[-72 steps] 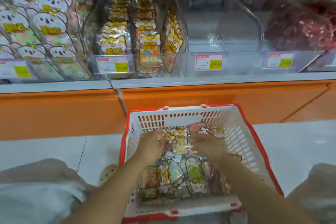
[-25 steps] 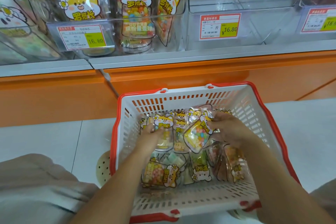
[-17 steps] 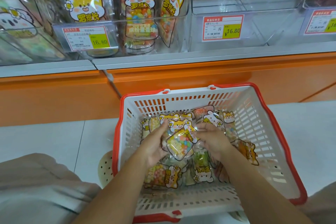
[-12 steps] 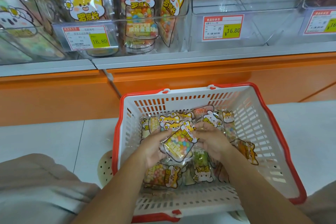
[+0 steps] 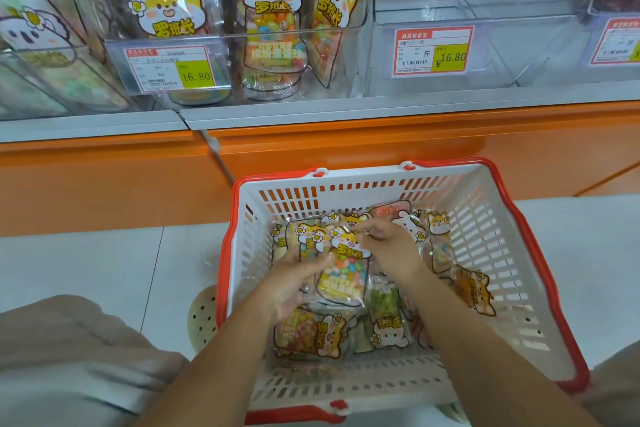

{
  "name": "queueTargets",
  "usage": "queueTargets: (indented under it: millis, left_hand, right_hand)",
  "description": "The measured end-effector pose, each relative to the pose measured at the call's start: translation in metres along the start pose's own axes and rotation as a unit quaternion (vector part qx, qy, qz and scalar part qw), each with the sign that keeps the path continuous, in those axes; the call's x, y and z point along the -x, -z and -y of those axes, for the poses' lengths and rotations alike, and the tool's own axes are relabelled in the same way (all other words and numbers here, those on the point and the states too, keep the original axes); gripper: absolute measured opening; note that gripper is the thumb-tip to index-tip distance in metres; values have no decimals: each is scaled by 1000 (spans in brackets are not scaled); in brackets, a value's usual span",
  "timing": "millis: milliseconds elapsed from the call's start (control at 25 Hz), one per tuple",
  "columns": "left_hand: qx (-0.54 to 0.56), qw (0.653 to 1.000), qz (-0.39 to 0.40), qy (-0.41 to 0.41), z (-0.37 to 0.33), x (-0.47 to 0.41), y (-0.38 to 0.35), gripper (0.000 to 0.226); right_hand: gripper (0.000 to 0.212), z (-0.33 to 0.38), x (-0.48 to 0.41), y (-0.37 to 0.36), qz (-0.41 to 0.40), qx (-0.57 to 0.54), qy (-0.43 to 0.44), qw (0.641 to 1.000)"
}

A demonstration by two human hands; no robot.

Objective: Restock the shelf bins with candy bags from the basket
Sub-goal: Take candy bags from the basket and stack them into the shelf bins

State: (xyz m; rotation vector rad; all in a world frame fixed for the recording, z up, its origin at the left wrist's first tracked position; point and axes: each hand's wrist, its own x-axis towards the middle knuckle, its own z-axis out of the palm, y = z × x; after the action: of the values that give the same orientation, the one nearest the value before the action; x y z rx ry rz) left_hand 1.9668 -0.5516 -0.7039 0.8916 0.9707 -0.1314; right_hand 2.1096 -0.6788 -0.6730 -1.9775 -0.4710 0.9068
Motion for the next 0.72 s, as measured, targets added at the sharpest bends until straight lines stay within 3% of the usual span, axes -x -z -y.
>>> queueTargets:
  millis: [80,160,240,320,360,440,520,640,720]
  left_hand:
    - [-14,1000,-1,-17,2,3,4,121]
    - [-24,998,-47,-33,4,-1,12,109]
    - [-33,991,-111,-61,2,1,15,66]
    - [-41,984,-146,-90,4,1,16,53]
    - [-45,982,-155,-93,6,0,16,54]
    - [-48,980,-169,-92,9,-3,17,62]
    - [-53,979,-176,-83,9,-2,16,70]
    - [-51,979,-175,-91,7,0,14,62]
    - [-37,979,-169,-105,5,2,10,59]
  right_hand:
    - [13,-3,-5,-13,-29,-49,-29,998]
    - [10,-17,-15,-12,-89,-92,-104,986]
    - [19,-37,-23,-4,-71,59,-158,983]
    - [33,-46,-19,-8,-7,181,-209,961]
    - [62,-53,-16,-17,4,192,-228,955]
    - [49,-53,-10,-31,-11,167,-227,960]
    - [51,-52,-8,-39,-22,144,-197,970]
    - [30,-41,-8,-29,-41,41,-167,984]
    - [31,-35,-10,-12,-83,-41,-162,982]
